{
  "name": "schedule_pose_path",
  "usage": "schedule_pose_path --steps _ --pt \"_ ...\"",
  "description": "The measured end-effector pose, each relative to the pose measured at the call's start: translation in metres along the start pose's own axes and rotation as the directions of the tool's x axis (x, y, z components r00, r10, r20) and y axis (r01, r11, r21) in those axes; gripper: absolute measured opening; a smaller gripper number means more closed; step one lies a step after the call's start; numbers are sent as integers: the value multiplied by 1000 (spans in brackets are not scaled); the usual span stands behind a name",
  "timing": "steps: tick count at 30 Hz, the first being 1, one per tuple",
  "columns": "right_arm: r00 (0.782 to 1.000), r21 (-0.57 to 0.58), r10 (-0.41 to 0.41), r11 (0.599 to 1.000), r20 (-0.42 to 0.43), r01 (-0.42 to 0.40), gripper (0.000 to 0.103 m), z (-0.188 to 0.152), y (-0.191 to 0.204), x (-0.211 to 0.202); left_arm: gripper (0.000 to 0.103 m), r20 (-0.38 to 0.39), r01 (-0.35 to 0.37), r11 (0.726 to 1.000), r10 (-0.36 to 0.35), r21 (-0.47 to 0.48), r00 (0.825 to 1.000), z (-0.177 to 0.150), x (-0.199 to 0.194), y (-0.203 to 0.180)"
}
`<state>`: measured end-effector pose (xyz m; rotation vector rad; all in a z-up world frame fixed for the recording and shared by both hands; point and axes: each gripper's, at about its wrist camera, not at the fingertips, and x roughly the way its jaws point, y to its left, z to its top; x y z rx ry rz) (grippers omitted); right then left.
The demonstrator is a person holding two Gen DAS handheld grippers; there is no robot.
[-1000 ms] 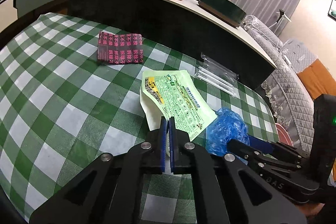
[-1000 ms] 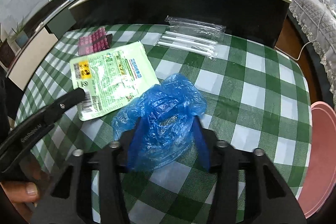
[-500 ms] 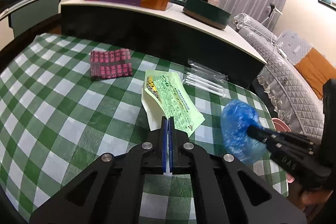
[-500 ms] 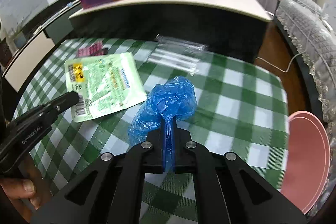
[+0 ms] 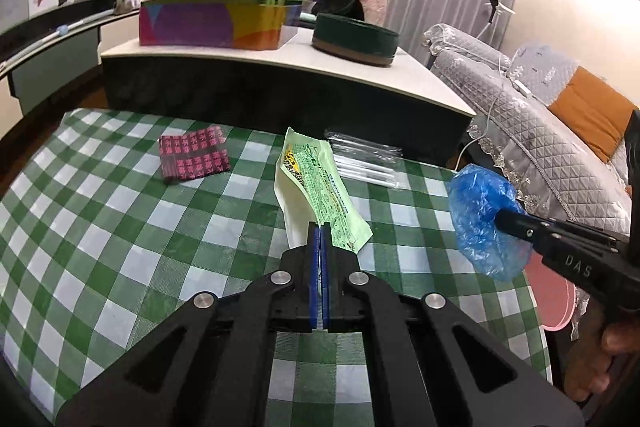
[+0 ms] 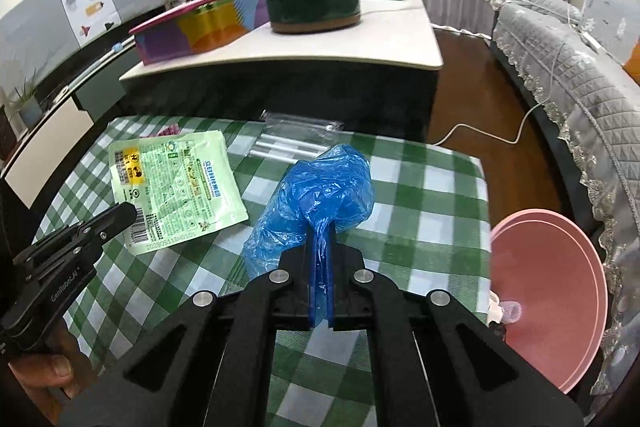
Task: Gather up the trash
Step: 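Grasp the green-white packet with the left gripper while the right gripper grasps the blue bag, then carry the packet and blue bag over the pink bucket and open both grippers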
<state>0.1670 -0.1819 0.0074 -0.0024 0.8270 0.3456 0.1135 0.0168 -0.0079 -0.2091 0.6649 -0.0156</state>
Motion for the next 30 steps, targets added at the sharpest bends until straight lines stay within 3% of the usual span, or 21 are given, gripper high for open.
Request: schedule_pose_path --steps 30 --pt "985 111 -124 988 117 111 4 -8 -65 -71 0 26 67 993 -70 101 997 -6 -19 -53"
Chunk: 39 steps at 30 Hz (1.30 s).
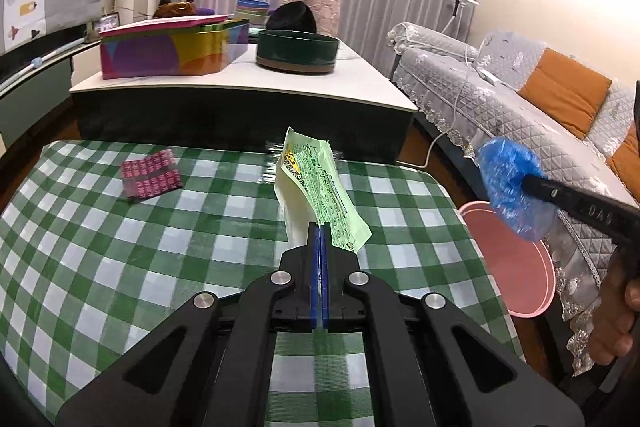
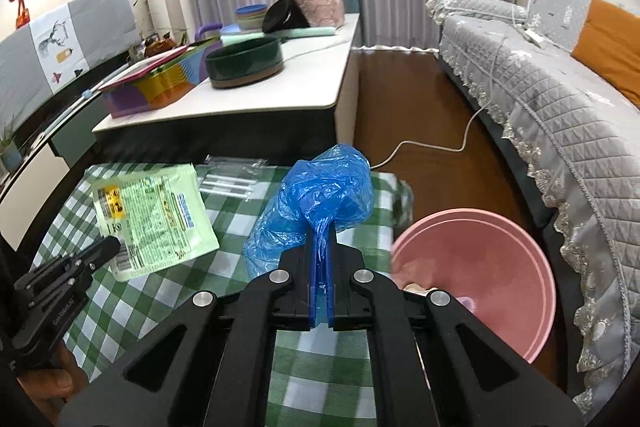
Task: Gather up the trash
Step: 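Carry the packet and blue bag over the pink bucket and open both grippers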
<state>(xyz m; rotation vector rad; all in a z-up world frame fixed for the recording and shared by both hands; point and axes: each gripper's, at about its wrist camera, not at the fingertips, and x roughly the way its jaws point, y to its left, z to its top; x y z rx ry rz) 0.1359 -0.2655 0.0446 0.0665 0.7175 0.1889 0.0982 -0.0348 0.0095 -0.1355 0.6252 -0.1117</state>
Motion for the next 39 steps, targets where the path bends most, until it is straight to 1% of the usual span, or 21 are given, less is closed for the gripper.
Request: schedule_pose_path --steps 12,19,34,39 --pt "997 71 -59 996 47 56 4 -2 -50 -30 0 -21 64 996 -63 63 998 -4 4 -42" --pt "993 112 -88 991 73 80 4 -3 -77 -44 0 -39 86 992 -83 91 996 -3 5 -63" --pt "986 195 -133 974 101 111 4 4 -115 -63 0 -47 133 982 -128 135 991 11 9 -111" --pt "982 199 -158 971 107 134 4 6 -120 -64 0 -45 146 978 -141 150 989 16 10 -126"
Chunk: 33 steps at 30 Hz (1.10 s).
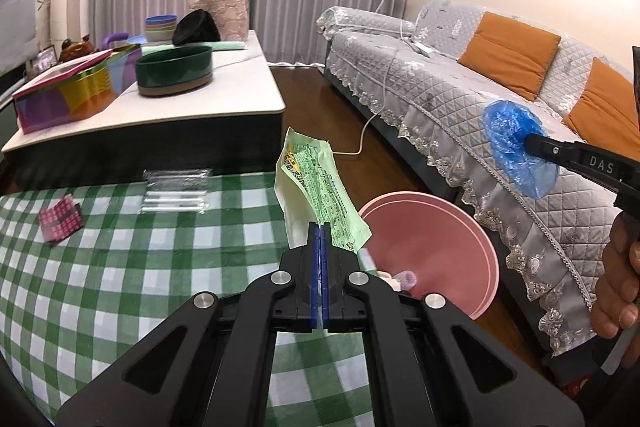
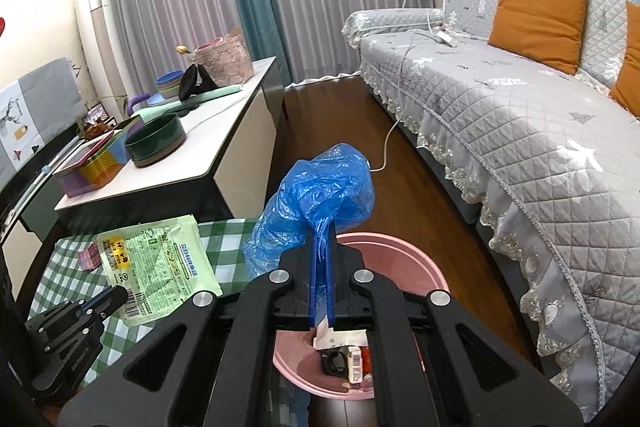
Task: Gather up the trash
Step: 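Carry the packet and blue bag over the pink bucket and open both grippers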
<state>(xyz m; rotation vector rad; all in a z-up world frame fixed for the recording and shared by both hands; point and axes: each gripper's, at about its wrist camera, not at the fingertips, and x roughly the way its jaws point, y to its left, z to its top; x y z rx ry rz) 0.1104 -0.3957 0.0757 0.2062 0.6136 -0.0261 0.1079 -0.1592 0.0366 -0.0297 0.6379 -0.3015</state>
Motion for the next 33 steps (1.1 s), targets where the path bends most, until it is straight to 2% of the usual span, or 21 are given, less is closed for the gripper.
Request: schedule_pose_path --steps 18,33 --pt "999 20 -38 999 -21 38 4 3 -20 9 0 -23 54 997 -53 59 998 15 19 -40" --pt "997 40 -48 998 -67 51 4 0 -28 30 0 -92 90 992 -82 92 992 13 60 -60"
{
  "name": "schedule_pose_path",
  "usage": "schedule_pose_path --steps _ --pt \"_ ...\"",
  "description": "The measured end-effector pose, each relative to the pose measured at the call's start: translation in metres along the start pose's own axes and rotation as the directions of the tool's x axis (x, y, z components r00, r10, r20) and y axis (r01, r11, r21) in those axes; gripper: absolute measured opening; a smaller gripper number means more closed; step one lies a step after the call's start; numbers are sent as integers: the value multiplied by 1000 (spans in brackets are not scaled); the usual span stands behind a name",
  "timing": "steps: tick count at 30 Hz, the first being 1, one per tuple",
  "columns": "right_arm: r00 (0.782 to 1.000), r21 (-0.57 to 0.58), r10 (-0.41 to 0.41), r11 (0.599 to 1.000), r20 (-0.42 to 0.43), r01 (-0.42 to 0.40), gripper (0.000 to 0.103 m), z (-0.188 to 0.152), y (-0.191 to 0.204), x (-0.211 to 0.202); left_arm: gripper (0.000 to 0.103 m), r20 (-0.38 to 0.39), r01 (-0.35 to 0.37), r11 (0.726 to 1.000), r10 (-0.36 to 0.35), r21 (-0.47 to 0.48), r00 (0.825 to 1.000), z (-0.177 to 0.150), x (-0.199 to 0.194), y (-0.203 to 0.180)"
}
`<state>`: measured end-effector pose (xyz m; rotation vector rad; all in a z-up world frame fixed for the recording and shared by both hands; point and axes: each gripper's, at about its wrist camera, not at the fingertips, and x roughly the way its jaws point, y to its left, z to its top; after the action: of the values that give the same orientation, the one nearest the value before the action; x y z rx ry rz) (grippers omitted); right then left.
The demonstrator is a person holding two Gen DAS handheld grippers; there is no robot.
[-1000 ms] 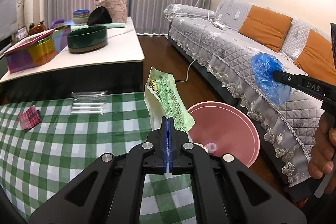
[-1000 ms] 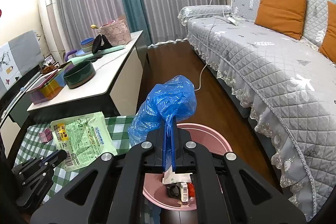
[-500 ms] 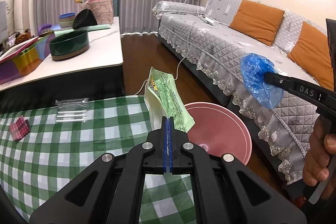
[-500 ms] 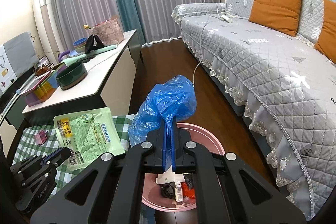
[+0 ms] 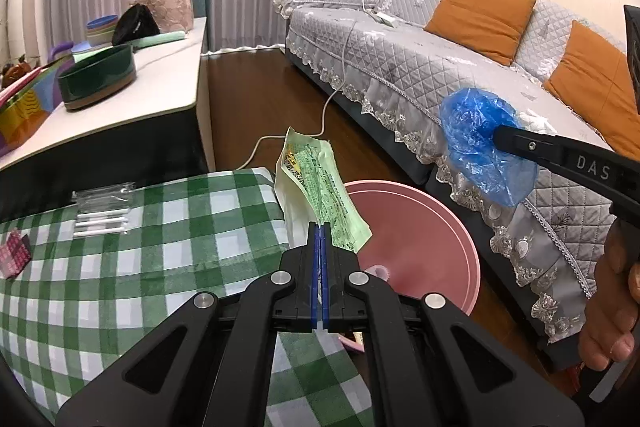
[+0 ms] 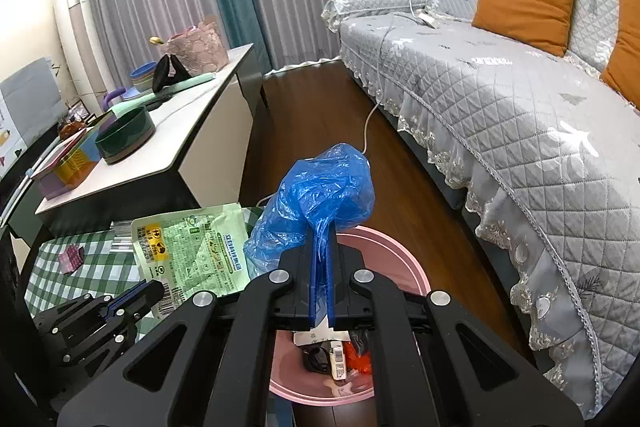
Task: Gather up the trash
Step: 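Carry the packet and blue bag over the pink bucket and open both grippers, then move both grippers back to the table toward the pink packet and clear bag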
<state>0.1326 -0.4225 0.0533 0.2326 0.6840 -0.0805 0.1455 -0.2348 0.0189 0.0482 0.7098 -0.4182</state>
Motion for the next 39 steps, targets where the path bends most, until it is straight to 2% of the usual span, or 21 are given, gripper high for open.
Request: schedule_pose_path --steps 6,9,10,11,13,14,17,28,39 --pt "1000 0 -6 1000 -11 6 4 0 -2 8 0 -14 9 1000 -9 10 1000 3 15 -8" --pt "1000 8 -8 1000 -19 8 8 0 -5 13 1 -20 25 1000 -25 4 999 5 21 -10" --pt "1000 13 -4 1000 -29 4 12 -1 -6 16 1 -27 50 999 -50 -5 998 6 23 -10" --pt "999 18 1 1000 -40 -1 27 -1 -7 18 1 -36 68 998 -68 -11 997 6 25 -12" --pt "999 30 -6 1000 -47 7 46 -3 -10 22 1 -54 88 996 -89 -17 995 5 30 -12" --pt "999 31 -10 999 -50 11 48 -3 -11 23 3 -61 92 996 -93 -16 994 4 31 -13" --pt "998 41 -13 999 -56 15 48 -3 -14 26 10 -61 78 997 -79 -19 995 0 31 -12" --pt "999 38 10 999 -49 -9 48 -2 -1 22 10 -53 38 998 -41 -59 998 -11 8 15" --pt "997 -18 79 997 -23 -79 48 -3 51 13 10 -13 -58 990 57 -130 998 -20 -40 85"
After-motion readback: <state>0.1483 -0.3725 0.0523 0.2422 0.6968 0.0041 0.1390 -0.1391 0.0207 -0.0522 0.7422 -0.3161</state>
